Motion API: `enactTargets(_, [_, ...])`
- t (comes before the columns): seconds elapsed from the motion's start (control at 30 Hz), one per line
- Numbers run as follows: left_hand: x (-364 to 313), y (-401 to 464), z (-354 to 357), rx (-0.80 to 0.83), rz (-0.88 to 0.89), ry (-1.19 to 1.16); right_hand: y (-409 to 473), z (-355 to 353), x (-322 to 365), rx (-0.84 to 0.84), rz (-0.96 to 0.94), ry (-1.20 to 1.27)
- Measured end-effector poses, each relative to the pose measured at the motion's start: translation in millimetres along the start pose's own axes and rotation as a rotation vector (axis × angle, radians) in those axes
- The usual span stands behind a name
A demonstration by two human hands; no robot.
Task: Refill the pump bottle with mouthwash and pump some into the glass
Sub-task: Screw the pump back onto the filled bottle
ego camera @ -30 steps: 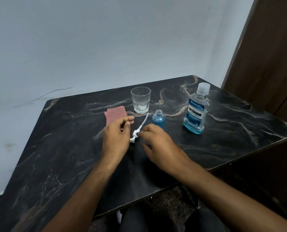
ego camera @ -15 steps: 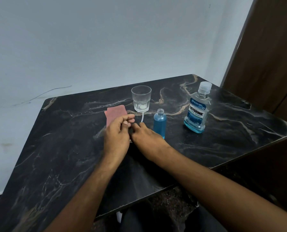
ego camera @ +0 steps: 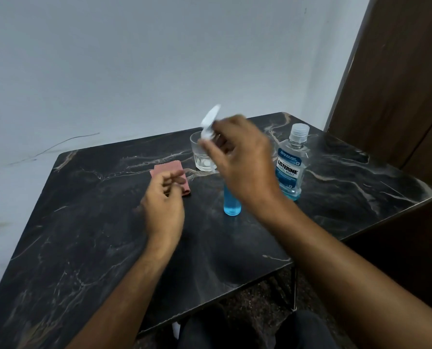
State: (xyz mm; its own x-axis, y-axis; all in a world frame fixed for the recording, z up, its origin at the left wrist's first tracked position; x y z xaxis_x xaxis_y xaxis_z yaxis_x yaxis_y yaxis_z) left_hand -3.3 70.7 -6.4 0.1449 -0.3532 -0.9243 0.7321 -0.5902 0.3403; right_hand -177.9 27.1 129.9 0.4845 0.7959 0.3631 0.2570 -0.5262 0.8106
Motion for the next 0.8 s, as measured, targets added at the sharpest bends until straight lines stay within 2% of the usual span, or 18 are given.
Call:
enactTargets(0.1, [9.8, -11.8, 35.1, 0.254, -0.083, 0.073, 19.9, -34.2, -22.1, -0.063, 0.177, 0.065])
enactTargets(0.23, [16.0, -18.9, 63.9, 0.411, -0.129, 0.120, 32.7, -52.2, -51.9, -0.020, 0.304, 0.117])
enactTargets(0.4, [20.5, -16.3, 81.9, 0.468, -0.130, 0.164, 25.6, -49.2, -75.1, -0.021, 0.416, 0.220])
enactTargets(0.67, [27.6, -18.5, 86.5, 0.469, -0.078, 0.231, 32.7, -49.9, -78.4, -0.088, 0.383, 0.244])
enactTargets(0.8, [29.4, -19.3, 86.1, 0.456, -0.063, 0.229, 33.3, -42.6, -79.0, -0.053, 0.357, 0.225])
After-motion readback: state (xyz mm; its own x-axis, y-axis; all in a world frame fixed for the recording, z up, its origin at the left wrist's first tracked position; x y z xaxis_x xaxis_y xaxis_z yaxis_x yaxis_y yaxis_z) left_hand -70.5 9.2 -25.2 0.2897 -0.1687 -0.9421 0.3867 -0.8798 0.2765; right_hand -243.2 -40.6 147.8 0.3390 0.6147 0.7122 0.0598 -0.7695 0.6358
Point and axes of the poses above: each hand's wrist, its own y-axis towards the middle knuckle, its own z-axis out of the palm, x = y × z, the point moved 9 cm from there along y, towards the middle knuckle, and after that the axes turned 12 degrees about -y, right-handed, at the moved point
